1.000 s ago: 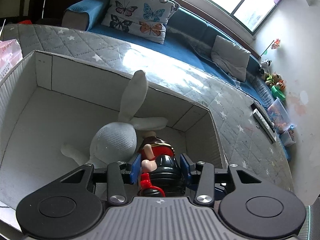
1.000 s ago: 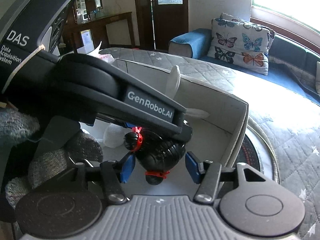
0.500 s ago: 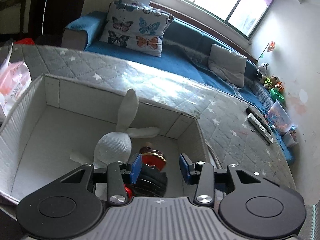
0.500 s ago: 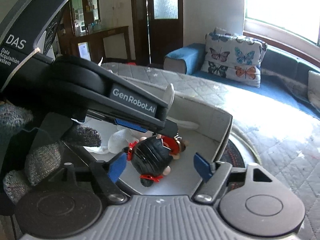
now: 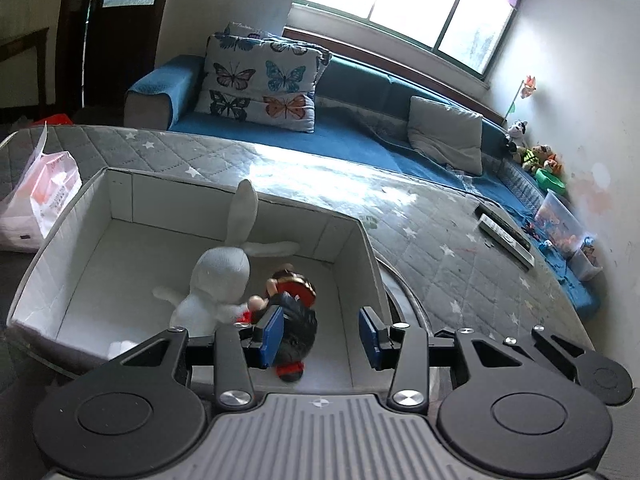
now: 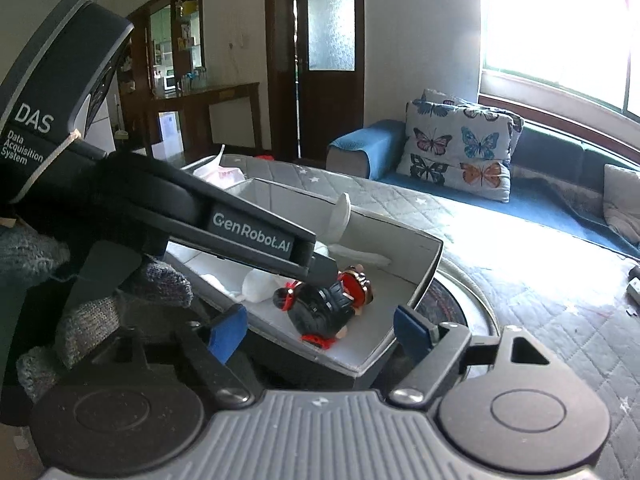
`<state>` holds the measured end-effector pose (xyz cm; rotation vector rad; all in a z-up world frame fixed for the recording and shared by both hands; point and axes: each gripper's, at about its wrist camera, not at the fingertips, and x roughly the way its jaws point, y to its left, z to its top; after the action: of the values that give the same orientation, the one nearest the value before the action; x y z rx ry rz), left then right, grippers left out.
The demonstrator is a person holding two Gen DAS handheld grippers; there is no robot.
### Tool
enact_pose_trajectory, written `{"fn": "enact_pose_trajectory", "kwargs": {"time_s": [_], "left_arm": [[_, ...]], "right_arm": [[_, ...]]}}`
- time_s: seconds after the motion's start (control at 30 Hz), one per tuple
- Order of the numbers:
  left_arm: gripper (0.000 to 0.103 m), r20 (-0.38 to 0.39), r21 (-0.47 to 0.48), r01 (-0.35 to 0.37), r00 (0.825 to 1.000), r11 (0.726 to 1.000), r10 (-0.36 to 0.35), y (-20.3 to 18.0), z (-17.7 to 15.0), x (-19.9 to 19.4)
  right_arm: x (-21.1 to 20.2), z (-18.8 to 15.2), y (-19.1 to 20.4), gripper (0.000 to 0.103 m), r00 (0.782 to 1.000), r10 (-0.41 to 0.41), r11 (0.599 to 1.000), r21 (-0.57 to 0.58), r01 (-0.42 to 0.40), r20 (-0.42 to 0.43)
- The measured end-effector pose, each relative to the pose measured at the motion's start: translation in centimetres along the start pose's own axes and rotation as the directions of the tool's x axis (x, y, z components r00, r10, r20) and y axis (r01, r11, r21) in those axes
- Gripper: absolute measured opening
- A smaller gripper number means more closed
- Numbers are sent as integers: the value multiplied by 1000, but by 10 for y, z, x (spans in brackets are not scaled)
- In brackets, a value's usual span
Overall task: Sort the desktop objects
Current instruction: 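Carry the black-and-red figure with the left gripper and release it into the box, then move the left gripper to the peanut-shaped toy and close on it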
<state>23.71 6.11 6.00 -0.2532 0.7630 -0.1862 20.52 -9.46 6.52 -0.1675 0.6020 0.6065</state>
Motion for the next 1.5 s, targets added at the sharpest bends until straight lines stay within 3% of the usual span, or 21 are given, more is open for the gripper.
{"fn": "enact_pose_trajectory", "kwargs": {"time_s": [0.43,1.0,1.5], "left_arm": [[44,30,43,-16,999,999,15,-13,-45,-35],[44,-50,3,4,999,1000,-3,-8,-93,-41],[45,-119,6,29,993,1000,-28,-7,-120,-37]], "right_arm": [[-41,-40,25,88,1000,12,1000,-20,-12,20],[-64,-95,34,89,999,41,999,6,-41,-25],[-55,-115,44,87,995,72,997,2,-72,-67]]}}
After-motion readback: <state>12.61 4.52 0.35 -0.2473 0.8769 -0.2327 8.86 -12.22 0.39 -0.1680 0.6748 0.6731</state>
